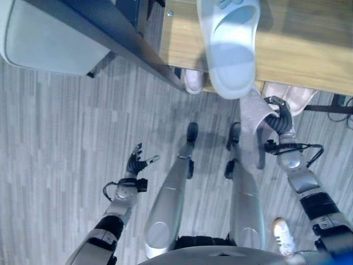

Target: Arrange the slippers neatly on the shoe rack.

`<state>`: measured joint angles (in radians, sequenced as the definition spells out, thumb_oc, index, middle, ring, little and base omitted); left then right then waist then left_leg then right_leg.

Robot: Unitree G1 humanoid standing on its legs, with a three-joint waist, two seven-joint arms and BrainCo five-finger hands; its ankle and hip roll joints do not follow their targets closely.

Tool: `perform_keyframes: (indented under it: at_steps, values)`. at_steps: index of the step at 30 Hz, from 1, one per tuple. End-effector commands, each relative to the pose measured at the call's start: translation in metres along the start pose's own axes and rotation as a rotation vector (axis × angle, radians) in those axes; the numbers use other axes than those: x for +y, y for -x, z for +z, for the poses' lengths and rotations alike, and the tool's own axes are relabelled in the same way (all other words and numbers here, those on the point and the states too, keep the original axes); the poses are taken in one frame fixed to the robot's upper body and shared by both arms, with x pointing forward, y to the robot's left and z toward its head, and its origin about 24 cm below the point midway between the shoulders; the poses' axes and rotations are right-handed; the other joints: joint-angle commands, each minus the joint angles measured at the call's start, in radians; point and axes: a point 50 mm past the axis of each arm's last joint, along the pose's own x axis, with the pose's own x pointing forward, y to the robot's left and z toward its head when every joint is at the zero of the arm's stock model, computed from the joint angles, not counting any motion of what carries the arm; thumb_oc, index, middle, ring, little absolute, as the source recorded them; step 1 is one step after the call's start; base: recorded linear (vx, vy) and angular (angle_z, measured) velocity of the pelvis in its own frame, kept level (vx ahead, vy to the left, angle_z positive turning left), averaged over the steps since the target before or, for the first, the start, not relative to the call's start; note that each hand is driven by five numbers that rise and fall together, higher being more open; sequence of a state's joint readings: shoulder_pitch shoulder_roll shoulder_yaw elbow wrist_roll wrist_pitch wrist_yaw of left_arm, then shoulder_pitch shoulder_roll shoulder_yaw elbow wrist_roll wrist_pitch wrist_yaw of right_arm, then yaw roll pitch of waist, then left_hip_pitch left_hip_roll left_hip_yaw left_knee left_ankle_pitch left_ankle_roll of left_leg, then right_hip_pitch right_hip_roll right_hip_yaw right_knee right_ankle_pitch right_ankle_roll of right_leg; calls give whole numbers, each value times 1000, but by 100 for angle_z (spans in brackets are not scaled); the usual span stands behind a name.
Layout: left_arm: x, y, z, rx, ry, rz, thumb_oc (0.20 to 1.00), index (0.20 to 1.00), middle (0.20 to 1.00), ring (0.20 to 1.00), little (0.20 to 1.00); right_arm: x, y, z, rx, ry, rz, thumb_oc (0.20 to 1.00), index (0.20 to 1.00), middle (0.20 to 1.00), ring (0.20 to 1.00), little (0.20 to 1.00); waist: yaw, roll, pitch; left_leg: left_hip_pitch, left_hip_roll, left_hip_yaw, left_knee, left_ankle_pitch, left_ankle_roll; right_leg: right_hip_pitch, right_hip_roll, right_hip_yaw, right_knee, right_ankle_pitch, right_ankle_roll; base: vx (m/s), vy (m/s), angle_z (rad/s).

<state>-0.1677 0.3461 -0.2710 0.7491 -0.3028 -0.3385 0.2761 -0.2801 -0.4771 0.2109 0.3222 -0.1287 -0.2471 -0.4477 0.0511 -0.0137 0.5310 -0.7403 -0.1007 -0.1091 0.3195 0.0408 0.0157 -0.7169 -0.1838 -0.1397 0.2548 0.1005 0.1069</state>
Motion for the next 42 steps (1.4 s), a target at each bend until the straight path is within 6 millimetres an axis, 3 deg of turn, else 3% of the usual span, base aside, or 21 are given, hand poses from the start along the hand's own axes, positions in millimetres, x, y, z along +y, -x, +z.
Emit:
perform_keyframes:
  at_steps: [1,6,7,9,10,12,13,14,18,19,22,24,25,28,29,30,31,35,42]
  values:
    - [4,15,-12,18,7,49,1000,1000,1000,1000,1000,-15,-5,22,-138,17,-96,200,200,200,200,200,21,14,-11,-125,129,-8,146,-125,-47,-20,1,-4,131,-147,21,-28,-59,23]
    - [5,7,0,-23,41,82,1000,1000,1000,1000,1000,-20,-14,31,-182,29,-146,200,200,200,200,200,25,15,-11,-231,127,-21,230,-139,-49,-124,-2,-10,255,-194,13,-16,-45,5]
    - [7,6,1,-26,56,118,1000,1000,1000,1000,1000,-23,-17,34,-206,41,-166,200,200,200,200,200,28,15,-11,-280,122,-28,311,-170,-44,-185,-2,0,353,-232,6,24,-22,7]
    - [7,4,2,-27,60,138,1000,1000,1000,1000,1000,-24,-19,35,-214,52,-176,200,200,200,200,200,30,16,-11,-319,118,-30,374,-192,-42,-227,-6,4,425,-255,2,49,-26,9]
    - [8,2,-1,-7,77,185,1000,1000,1000,1000,1000,-26,-23,39,-242,86,-193,200,200,200,200,200,37,14,-11,-361,117,-31,464,-234,-33,-272,-13,10,517,-300,-9,70,-25,14]
    - [11,0,-1,-4,99,230,1000,1000,1000,1000,1000,-27,-25,43,-273,120,-201,200,200,200,200,200,39,9,-11,-400,117,-36,548,-264,-27,-306,-19,15,592,-336,-16,75,-20,14]
    - [14,-2,4,-27,99,254,1000,1000,1000,1000,1000,-27,-26,45,-286,122,-201,200,200,200,200,200,42,6,-11,-418,119,-38,592,-283,-25,-321,-27,18,630,-360,-27,141,-31,15]
    - [24,-4,19,-107,92,313,1000,1000,1000,1000,1000,-30,-27,49,-311,140,-207,200,200,200,200,200,47,-2,-11,-460,118,-40,702,-335,-23,-362,-39,27,734,-417,-46,125,-23,17]
    - [34,-5,36,-183,169,360,1000,1000,1000,1000,1000,-33,-26,58,-358,140,-209,200,200,200,200,200,55,-11,-11,-502,118,-48,823,-393,-15,-402,-55,31,850,-476,-58,127,-23,22]
    - [49,-7,50,-238,228,405,1000,1000,1000,1000,1000,-37,-29,62,-378,167,-195,200,200,200,200,200,68,-14,-11,-558,113,-60,980,-463,-3,-459,-60,44,999,-540,-72,169,-71,13]
    - [62,1,55,-267,235,407,1000,1000,1000,1000,1000,-60,-36,78,-451,259,-224,200,200,200,200,200,82,0,-11,-647,98,-65,1147,-530,14,-552,-74,62,1167,-611,-100,175,-42,2]
    - [76,7,42,-210,277,437,1000,1000,1000,1000,1000,-86,-58,98,-487,274,-288,200,200,200,200,200,93,14,-11,-727,74,-68,1279,-565,27,-648,-70,97,1306,-650,-120,191,27,-2]
    - [103,15,11,-82,284,555,1000,1000,1000,1000,1000,-107,-77,130,-561,289,-346,200,200,200,200,200,99,20,-11,-813,64,-70,1417,-620,38,-749,-63,133,1453,-689,-134,241,69,-15]
    - [135,36,-32,103,275,682,1000,1000,1000,1000,1000,-121,-102,141,-531,288,-376,200,200,200,200,200,116,25,-11,-830,79,-61,1528,-697,48,-805,-52,200,1587,-721,-147,201,62,-23]
    - [135,36,-32,103,275,682,1000,1000,1000,1000,1000,-120,-102,142,-531,288,-376,200,200,200,200,200,116,25,-11,-830,79,-61,1528,-697,48,-805,-52,200,1587,-721,-147,100,66,-24]
    - [146,48,-50,188,259,713,1000,1000,1000,1000,1000,-125,-117,145,-495,270,-392,200,200,200,200,200,129,32,-11,-830,86,-58,1556,-720,52,-815,-47,217,1614,-722,-149,153,130,-19]
    - [167,75,-78,327,239,783,1000,1000,1000,1000,1000,-130,-139,158,-441,189,-399,200,200,200,200,200,146,40,-11,-830,98,-48,1613,-763,60,-832,-33,256,1674,-730,-149,156,129,-4]
    - [171,84,-87,376,263,801,1000,1000,1000,1000,1000,-128,-148,176,-459,140,-382,200,200,200,200,200,147,35,-11,-830,102,-34,1638,-789,60,-841,-36,280,1702,-739,-154,81,27,-18]
    - [150,84,-98,415,325,724,1000,1000,1000,1000,1000,-106,-151,196,-504,132,-324,200,200,200,200,200,143,31,-11,-830,105,-24,1676,-816,57,-835,-45,296,1744,-754,-164,40,30,1]
